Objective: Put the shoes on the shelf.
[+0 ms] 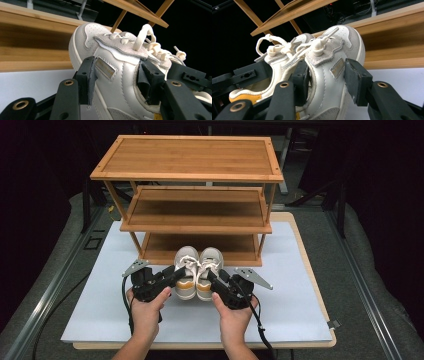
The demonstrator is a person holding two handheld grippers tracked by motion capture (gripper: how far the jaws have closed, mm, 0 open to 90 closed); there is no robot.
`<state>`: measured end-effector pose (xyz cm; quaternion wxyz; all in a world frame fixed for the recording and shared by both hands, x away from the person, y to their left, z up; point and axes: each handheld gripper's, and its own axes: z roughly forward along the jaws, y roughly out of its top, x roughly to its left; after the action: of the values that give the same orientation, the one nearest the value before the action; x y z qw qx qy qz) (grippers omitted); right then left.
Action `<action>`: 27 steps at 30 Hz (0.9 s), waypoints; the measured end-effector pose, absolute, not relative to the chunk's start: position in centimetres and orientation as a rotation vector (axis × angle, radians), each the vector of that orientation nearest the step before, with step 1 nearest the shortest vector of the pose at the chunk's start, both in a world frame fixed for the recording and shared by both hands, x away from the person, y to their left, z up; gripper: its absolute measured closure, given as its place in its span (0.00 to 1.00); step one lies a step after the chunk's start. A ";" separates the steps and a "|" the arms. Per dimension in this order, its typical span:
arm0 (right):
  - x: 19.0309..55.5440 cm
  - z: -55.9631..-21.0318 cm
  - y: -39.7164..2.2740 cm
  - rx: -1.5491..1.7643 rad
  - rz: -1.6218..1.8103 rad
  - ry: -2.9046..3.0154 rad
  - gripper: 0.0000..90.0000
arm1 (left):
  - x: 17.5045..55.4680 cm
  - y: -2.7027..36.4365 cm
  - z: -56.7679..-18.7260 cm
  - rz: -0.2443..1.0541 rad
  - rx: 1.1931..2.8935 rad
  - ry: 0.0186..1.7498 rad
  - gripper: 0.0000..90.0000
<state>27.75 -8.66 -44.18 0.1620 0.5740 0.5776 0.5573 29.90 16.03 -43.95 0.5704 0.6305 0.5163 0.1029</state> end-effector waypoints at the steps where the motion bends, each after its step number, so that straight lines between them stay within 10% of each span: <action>1: 27.8 -44.1 -8.6 1.639 1.600 1.644 0.62 | 29.9 16.0 -43.8 0.243 1.480 1.211 0.58; 27: 28.0 -39.9 -8.2 1.601 1.594 1.638 0.62 | 30.4 16.5 -39.3 0.258 1.475 1.184 0.58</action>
<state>28.00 -8.23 -39.88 0.1747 0.5651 0.5779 0.5623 30.35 16.49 -39.33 0.5782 0.6305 0.5060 0.1105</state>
